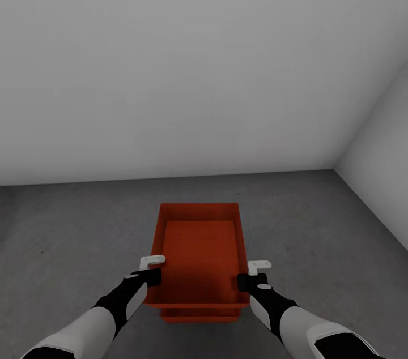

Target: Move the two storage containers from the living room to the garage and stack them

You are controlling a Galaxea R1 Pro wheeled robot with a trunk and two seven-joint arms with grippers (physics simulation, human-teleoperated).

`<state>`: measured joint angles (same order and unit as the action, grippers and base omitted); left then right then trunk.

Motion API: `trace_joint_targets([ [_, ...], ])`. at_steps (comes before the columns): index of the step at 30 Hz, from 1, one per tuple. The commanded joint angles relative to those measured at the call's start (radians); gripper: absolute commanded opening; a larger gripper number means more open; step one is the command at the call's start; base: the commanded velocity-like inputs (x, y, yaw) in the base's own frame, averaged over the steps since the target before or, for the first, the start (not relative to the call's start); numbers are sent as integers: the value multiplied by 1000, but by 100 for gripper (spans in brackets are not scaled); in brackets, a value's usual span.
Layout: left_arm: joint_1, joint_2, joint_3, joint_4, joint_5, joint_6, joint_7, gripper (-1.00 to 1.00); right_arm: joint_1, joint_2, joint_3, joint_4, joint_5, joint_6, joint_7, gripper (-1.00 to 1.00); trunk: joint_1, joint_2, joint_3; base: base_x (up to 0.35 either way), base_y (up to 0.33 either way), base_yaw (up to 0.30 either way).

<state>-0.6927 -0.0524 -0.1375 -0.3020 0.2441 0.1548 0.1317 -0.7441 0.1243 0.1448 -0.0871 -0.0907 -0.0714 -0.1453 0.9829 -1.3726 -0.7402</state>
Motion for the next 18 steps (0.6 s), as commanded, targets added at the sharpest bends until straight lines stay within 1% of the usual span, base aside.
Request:
trace_joint_targets([
  [1, -1, 0, 18, -51, -14, -1, 98, -100, 0, 0, 4, 4, -17, -5, -6, -100, 4, -8, -4, 0, 0, 0],
  [9, -1, 0, 18, -52, -14, -1, 98, -100, 0, 0, 4, 4, -17, -5, -6, -100, 35, -64, -29, 0, 0, 0],
  [18, -1, 0, 18, -52, -14, -1, 97, -100, 0, -1, 4, 4, -16, -5, -6, -100, 35, -64, -29, 0, 0, 0],
])
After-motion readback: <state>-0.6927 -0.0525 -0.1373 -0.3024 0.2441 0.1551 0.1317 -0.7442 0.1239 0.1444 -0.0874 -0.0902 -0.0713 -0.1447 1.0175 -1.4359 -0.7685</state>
